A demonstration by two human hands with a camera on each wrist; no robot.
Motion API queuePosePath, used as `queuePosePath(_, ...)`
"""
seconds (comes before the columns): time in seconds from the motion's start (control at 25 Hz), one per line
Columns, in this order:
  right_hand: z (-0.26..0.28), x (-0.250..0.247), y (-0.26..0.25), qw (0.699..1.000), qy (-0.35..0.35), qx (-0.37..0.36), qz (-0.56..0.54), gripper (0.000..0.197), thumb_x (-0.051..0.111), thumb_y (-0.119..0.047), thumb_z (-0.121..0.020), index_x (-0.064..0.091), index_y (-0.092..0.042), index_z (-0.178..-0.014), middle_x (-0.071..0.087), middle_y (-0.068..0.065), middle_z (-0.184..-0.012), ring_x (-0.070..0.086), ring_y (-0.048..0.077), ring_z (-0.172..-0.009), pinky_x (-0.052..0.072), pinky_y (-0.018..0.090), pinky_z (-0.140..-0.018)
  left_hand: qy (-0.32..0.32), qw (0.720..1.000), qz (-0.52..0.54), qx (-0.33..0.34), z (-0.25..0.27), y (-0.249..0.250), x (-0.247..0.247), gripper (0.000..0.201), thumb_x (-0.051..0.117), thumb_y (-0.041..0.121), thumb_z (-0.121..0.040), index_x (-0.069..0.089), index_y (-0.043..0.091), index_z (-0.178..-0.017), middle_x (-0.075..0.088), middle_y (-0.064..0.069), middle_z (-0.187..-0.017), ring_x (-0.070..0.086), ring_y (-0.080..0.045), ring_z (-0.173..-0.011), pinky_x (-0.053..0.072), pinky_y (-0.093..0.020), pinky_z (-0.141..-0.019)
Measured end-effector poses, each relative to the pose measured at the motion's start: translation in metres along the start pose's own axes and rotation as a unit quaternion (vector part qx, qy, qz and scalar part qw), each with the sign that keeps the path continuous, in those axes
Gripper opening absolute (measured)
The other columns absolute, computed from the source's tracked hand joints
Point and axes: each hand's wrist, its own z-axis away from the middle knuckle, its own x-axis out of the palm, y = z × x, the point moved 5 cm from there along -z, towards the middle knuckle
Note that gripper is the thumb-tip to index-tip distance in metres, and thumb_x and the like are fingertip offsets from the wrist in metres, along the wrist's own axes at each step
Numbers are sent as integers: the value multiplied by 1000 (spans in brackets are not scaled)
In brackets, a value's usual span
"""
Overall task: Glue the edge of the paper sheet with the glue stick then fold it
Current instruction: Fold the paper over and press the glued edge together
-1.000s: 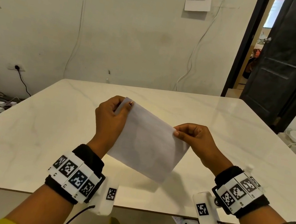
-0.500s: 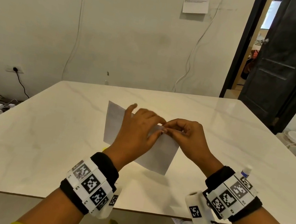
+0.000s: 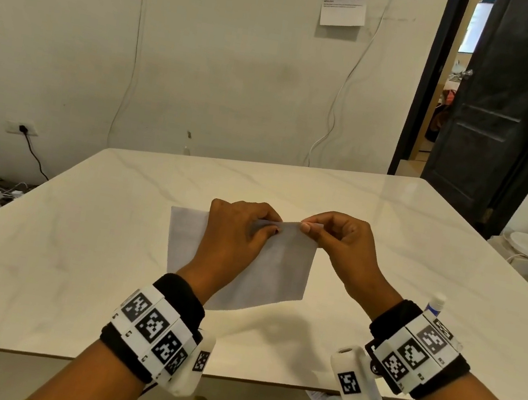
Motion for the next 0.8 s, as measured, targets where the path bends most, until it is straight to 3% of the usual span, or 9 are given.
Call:
queuePosePath(0.12, 2, 0, 3, 998, 0, 30, -48, 7, 66, -14, -79, 69, -18, -75, 69, 1, -77, 65, 7, -70, 57, 25, -68, -9, 999, 1, -31, 1, -2, 0, 16, 57, 28, -88, 69, 19, -93, 72, 2, -97, 57, -10, -86, 24, -24, -88)
queuePosePath(0.28, 3, -1, 1, 998, 2, 40, -57, 7, 65, -11, -80, 68, -15, -74, 68, 2, -76, 65, 6, -69, 57, 22, -66, -14, 999, 6, -36, 2, -4, 0, 15, 59, 30, -86, 67, 20, -94, 71, 2, -96, 54, -8, -83, 25, -24, -87)
queuePosePath(0.44, 1, 0, -4, 998, 4, 34, -58, 10, 65, -9, -80, 67, -15, -73, 68, 2, -75, 65, 5, -67, 55, 19, -64, -7, 999, 2, -31, 3, 0, -2, 30, 51, 43, -81, 69, 23, -94, 72, 5, -96, 59, -11, -84, 26, -26, -84)
queuePosePath(0.56, 4, 1, -5, 994, -5, 58, -88, 7, 63, -10, -81, 68, -14, -76, 69, 1, -76, 67, 6, -67, 56, 19, -63, 2, 999, 13, -36, 2, 2, -6, 29, 50, 40, -81, 71, 22, -89, 74, 3, -91, 63, -17, -84, 33, -31, -85)
queuePosePath(0.72, 6, 1, -5, 990, 1, 82, -114, 7, 62, -10, -82, 67, -13, -79, 68, 1, -77, 67, 6, -66, 56, 19, -62, 13, 998, 48, -43, 2, 0, -8, 27, 52, 39, -81, 71, 20, -86, 74, 3, -88, 64, -17, -82, 46, -48, -88)
queuePosePath(0.8, 5, 0, -6, 991, 4, 85, -102, 8, 61, -10, -83, 66, -13, -77, 68, 3, -76, 65, 7, -65, 57, 20, -63, 18, 997, 68, -45, 2, -2, -7, 26, 53, 39, -81, 71, 21, -86, 73, 4, -87, 65, -16, -82, 48, -51, -86)
